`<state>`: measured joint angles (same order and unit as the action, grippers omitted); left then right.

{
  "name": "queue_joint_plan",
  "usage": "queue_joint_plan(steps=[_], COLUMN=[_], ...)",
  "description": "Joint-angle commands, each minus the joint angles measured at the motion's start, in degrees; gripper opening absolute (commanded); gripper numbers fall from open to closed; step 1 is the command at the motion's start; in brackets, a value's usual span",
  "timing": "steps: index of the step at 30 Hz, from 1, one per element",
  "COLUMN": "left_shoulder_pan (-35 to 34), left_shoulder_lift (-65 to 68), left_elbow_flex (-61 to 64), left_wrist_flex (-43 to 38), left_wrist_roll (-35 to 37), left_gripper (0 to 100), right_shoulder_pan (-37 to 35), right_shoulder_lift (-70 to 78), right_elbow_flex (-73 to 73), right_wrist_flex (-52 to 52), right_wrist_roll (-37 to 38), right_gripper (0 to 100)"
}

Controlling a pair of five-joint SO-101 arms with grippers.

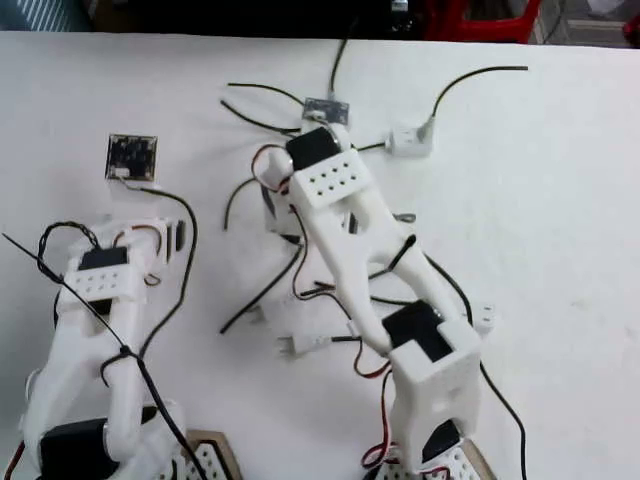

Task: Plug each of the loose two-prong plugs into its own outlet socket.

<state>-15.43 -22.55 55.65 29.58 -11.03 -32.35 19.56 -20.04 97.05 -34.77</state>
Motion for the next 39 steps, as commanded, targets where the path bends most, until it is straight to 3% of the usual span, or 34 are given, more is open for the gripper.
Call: queue_joint_plan(steps=[1,8,12,22,28,39], left_shoulder_pan=[-0.13,-0.13,-0.13,-0.13,-0.13,-0.13], left_shoulder_lift=[-2.33,-2.33,-2.33,-2.33,-2.33,-2.33], left_elbow_flex=[-0.35,-0.35,-0.35,-0.26,-0.26,-0.26], left_wrist_flex=[-1.23,-1.23,-1.23,-1.23,-1.23,-1.23], left_wrist_roll=[0.44,0.44,0.44,0.44,0.44,0.44], left_gripper=[21,21,21,21,21,21], right_shoulder_pan=[-1.36,-6.81,-6.55,-6.02,-6.02,-6.11], right_shoulder_lift=[-4.62,-5.32,-2.15,9.89,10.51,13.85], right_elbow_flex=[4.66,13.01,13.01,12.48,12.57,13.01], right_wrist_flex=[1.27,-0.57,-4.97,-11.82,-15.78,-16.48], right_wrist_roll=[0.53,-0.35,-4.75,-7.38,-7.65,-7.56], right_gripper=[23.7,23.7,23.6,23.5,14.2,13.8])
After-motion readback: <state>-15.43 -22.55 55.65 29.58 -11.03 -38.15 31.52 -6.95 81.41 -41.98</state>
